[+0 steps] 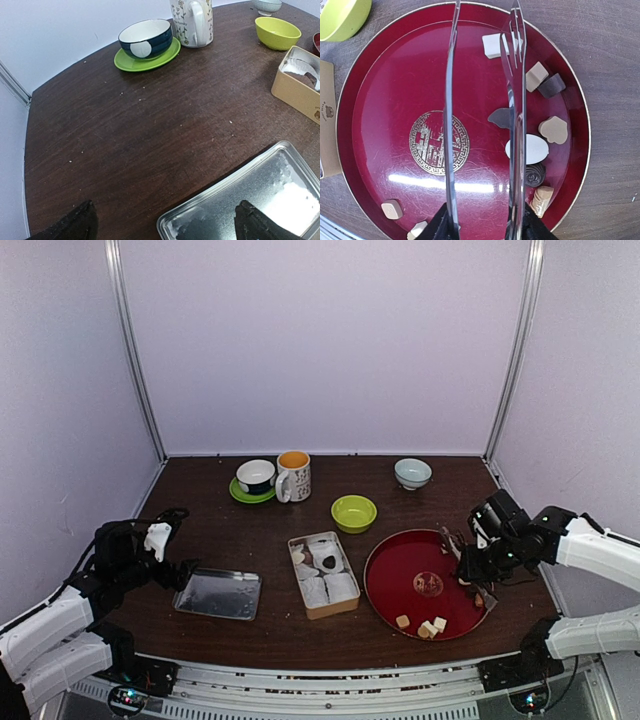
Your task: Pack the chocolate
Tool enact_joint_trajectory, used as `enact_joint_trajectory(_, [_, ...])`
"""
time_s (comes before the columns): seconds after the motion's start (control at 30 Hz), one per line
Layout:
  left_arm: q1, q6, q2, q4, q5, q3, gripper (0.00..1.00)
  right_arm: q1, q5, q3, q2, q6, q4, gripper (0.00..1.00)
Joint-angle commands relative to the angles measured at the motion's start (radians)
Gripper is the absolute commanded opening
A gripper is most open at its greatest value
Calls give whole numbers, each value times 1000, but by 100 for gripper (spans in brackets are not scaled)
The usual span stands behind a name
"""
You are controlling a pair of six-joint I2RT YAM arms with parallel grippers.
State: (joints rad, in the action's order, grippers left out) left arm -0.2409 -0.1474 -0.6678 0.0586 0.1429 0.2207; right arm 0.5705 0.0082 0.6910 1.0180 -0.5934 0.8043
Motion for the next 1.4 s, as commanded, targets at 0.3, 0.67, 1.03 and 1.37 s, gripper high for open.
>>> enact_joint_trajectory(0.3, [5,-9,8,-23,17,10,98,-45,-4,-26,-5,-71,26,45])
enact_joint_trajectory(0.67, [6,-11,10,-22,21,8,98,-63,-40,-24,54,-63,-30,48])
enact_joint_trajectory(1.03, [6,-12,13,-22,22,8,98,-63,-96,9,135,-42,-77,48])
enact_joint_trajectory(1.37, [5,-12,13,-21,21,9,98,-61,-156,28,199,-3,-99,46])
